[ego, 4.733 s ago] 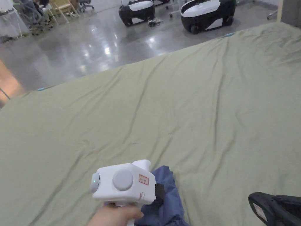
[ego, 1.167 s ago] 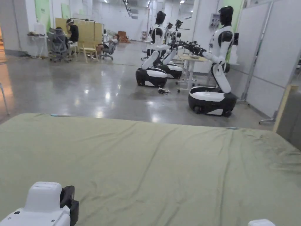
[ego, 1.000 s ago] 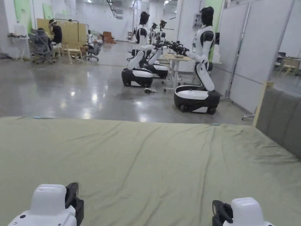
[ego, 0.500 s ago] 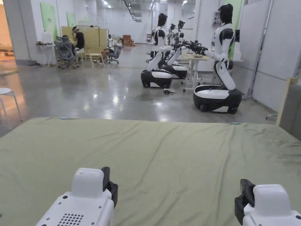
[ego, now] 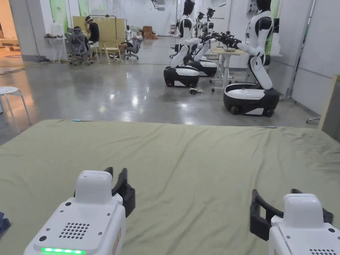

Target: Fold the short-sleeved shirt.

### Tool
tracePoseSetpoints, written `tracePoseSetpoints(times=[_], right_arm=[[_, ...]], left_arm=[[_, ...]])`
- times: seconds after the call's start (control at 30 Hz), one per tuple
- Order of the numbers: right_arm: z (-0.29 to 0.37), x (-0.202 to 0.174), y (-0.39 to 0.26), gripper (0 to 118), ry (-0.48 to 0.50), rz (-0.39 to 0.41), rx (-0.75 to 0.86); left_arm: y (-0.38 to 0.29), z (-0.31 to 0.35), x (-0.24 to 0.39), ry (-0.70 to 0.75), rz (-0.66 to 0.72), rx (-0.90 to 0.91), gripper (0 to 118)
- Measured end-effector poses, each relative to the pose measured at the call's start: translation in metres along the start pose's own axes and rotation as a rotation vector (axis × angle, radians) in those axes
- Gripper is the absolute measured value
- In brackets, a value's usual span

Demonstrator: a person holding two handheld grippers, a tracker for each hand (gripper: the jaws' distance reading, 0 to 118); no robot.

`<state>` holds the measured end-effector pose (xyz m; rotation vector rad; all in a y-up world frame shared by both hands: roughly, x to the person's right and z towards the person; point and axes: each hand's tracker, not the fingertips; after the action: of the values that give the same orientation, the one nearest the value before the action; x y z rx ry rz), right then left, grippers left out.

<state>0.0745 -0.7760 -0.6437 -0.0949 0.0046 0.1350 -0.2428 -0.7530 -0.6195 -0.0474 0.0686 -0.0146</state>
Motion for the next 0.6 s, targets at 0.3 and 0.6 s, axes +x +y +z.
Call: tracePoseSetpoints(times=[0.3,0.6], right_arm=[[0.007,0.002,-0.003,118,-0.039,0.01,0.033],[0.007,-0.002,-0.005,118,0.095,-0.068,0.011]], left_arm=[[0.0,0.003,0.01,0.013,-0.007,0.027,114],[0.003,0.004,0.012,-0.019,-0.007,0.033,114]])
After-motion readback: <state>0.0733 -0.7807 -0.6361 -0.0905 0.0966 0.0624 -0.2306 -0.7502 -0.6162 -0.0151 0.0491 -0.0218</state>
